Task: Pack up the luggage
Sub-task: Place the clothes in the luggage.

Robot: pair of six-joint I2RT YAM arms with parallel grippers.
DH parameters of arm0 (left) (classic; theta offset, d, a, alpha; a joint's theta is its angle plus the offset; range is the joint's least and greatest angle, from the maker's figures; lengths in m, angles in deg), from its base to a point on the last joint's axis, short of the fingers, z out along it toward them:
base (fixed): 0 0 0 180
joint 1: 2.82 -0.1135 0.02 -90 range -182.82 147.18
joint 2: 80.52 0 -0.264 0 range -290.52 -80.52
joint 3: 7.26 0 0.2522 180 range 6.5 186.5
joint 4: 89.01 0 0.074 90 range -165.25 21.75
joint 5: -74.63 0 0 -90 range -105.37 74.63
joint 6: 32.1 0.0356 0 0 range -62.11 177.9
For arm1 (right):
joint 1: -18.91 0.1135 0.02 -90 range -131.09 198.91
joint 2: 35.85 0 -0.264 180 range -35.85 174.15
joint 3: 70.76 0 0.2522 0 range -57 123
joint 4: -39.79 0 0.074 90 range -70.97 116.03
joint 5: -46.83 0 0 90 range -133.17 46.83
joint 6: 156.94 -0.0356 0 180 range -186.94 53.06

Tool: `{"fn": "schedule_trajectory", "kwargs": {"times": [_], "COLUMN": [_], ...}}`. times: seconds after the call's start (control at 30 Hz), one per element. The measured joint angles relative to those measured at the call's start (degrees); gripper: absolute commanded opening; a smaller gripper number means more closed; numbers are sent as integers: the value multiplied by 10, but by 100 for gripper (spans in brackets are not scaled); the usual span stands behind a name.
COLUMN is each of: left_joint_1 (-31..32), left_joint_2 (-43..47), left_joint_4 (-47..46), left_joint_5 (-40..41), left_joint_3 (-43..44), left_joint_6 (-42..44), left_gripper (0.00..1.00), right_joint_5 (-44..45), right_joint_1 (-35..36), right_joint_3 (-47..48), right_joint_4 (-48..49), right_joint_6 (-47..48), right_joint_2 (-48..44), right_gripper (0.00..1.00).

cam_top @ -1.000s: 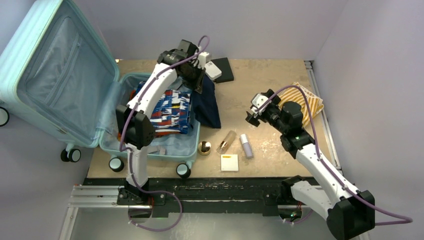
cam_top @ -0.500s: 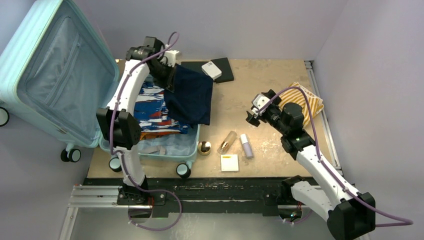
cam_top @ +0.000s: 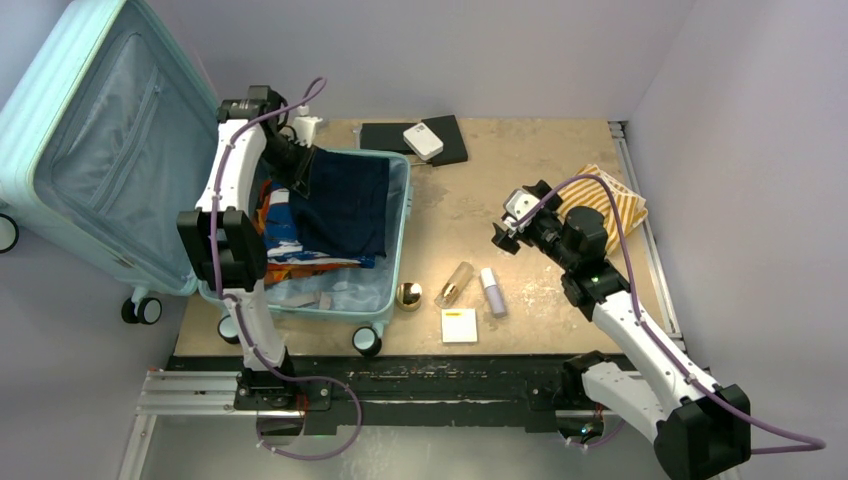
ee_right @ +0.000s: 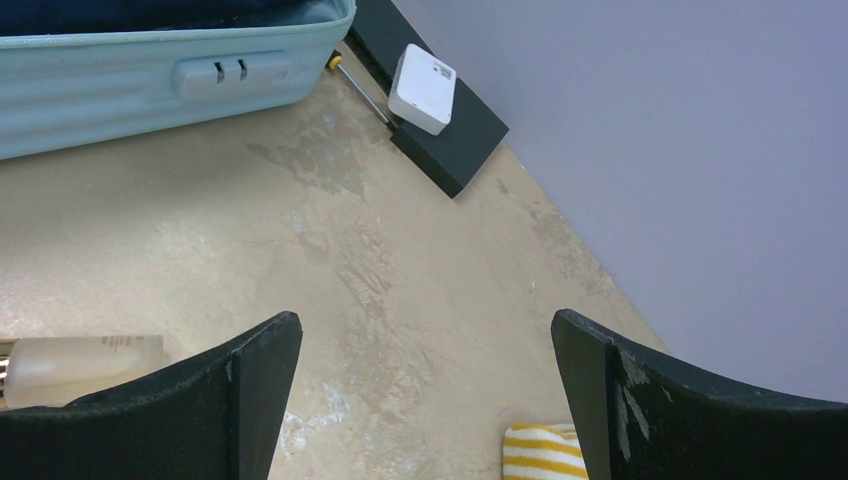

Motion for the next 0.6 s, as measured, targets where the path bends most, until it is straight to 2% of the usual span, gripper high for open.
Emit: {"fn": "schedule_trajectory", "kwargs": {"times": [0.27,0.6], "left_joint_1": [-28,-31], "left_joint_2": [-41,-42], "left_joint_4": [5,-2], "left_joint_5": [4,24], "left_joint_3": [0,0], "left_joint_6": [34,37], "left_gripper": [0,0], "right_joint_5": [0,0], "right_joint_1": [0,0], "right_joint_3": [0,0], "right_joint_4": [1,1], "right_joint_6": [0,0], "right_joint_2": [0,0], "right_gripper": [99,99]}}
